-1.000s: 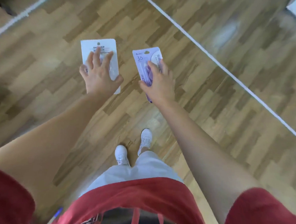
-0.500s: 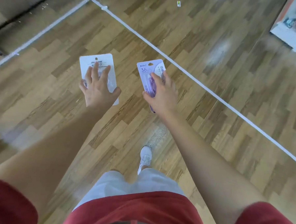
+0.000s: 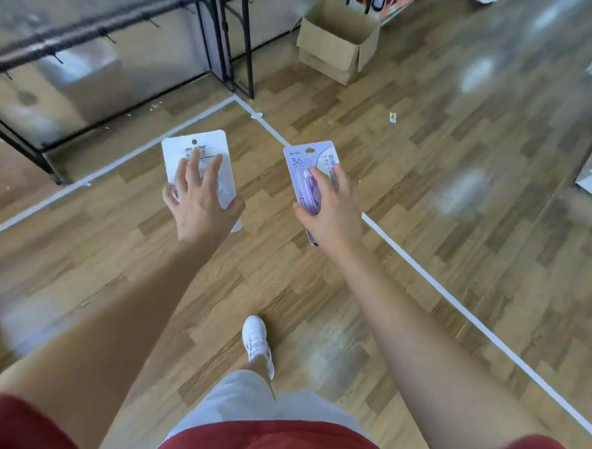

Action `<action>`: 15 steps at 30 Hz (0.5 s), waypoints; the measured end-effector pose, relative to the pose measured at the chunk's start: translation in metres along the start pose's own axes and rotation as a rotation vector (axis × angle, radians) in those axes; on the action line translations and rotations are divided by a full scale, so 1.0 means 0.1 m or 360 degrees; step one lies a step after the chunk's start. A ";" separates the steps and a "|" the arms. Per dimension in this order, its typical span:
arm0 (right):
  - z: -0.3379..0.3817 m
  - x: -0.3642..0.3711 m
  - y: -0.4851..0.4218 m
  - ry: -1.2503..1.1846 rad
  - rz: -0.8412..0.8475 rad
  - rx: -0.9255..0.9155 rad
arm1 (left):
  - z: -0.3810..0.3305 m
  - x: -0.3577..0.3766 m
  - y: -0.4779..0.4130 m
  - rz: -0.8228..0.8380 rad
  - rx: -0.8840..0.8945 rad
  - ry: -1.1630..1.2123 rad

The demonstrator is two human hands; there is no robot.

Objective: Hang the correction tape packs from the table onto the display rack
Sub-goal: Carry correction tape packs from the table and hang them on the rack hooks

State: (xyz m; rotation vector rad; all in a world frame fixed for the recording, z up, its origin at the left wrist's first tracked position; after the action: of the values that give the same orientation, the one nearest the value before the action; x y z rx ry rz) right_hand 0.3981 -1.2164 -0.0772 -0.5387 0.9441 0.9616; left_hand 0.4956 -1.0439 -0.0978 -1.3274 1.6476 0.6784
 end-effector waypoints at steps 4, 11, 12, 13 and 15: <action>0.48 0.03 -0.79 -0.0004 -0.0068 -0.0071 | 0.13 -0.28 -0.78 -0.0107 -0.0005 0.0016; 1.40 0.03 -2.00 -0.0105 -0.0157 -0.0364 | 0.43 -0.80 -1.99 -0.0359 -0.0073 0.0024; 1.53 0.05 -2.17 -0.0129 -0.0172 -0.0415 | 0.49 -0.87 -2.14 -0.0399 -0.0095 0.0033; 1.65 0.07 -2.33 -0.0145 -0.0182 -0.0462 | 0.55 -0.93 -2.30 -0.0436 -0.0115 0.0045; 1.89 0.12 -2.68 -0.0148 -0.0201 -0.0547 | 0.66 -1.04 -2.63 -0.0526 -0.0145 0.0052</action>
State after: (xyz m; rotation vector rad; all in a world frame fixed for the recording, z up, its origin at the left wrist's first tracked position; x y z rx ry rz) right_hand 0.7156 -1.2018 0.0046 -0.8258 0.6559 1.0312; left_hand 0.7696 -1.0132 -0.0066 -1.6372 1.3902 0.5396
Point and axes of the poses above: each hand's wrist, its own y-axis away from the middle knuckle, its own x-axis out of the palm, z = x × y, the point moved 2 cm from there along -y, towards the middle knuckle
